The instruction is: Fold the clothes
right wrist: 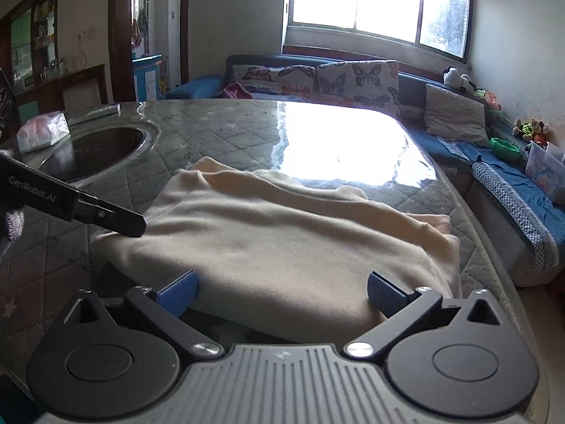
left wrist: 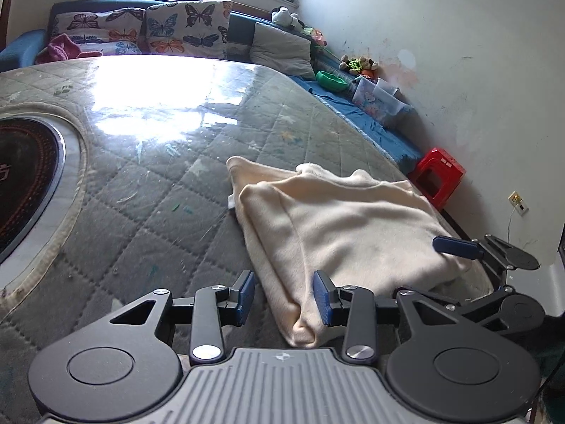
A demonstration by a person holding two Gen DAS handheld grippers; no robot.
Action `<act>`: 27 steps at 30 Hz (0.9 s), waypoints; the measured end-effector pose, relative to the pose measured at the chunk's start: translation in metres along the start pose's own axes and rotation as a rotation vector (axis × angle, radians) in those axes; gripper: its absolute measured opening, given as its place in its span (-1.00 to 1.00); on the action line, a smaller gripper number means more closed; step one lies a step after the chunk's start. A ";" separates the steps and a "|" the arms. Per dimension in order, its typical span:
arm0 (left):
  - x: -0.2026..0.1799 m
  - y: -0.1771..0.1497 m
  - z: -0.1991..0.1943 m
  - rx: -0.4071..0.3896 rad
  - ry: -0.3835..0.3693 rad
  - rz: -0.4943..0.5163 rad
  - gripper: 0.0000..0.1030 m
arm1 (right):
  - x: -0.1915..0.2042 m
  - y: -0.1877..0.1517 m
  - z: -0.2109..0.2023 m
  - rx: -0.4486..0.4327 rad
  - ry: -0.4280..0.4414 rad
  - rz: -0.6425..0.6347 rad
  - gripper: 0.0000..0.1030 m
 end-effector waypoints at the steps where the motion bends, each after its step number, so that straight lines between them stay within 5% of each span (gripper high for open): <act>1: 0.000 0.000 -0.001 -0.001 0.004 0.000 -0.20 | -0.001 0.001 -0.001 -0.003 -0.006 0.000 1.00; 13: 0.000 -0.003 -0.010 -0.007 -0.004 0.019 -0.18 | -0.055 -0.012 -0.018 -0.001 -0.072 0.209 1.00; 27: 0.009 -0.002 -0.018 -0.014 0.056 -0.007 0.35 | -0.026 0.001 -0.021 -0.051 -0.056 0.104 1.00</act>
Point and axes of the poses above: each gripper's, at about its wrist camera, not at the fingertips, and z roughly the way its jaws point, x to its left, y to its top, the point moved 10 cm from there along z, roughly the way its jaws point, and after that the axes turned 9 degrees about -x, right-handed, at the moved point
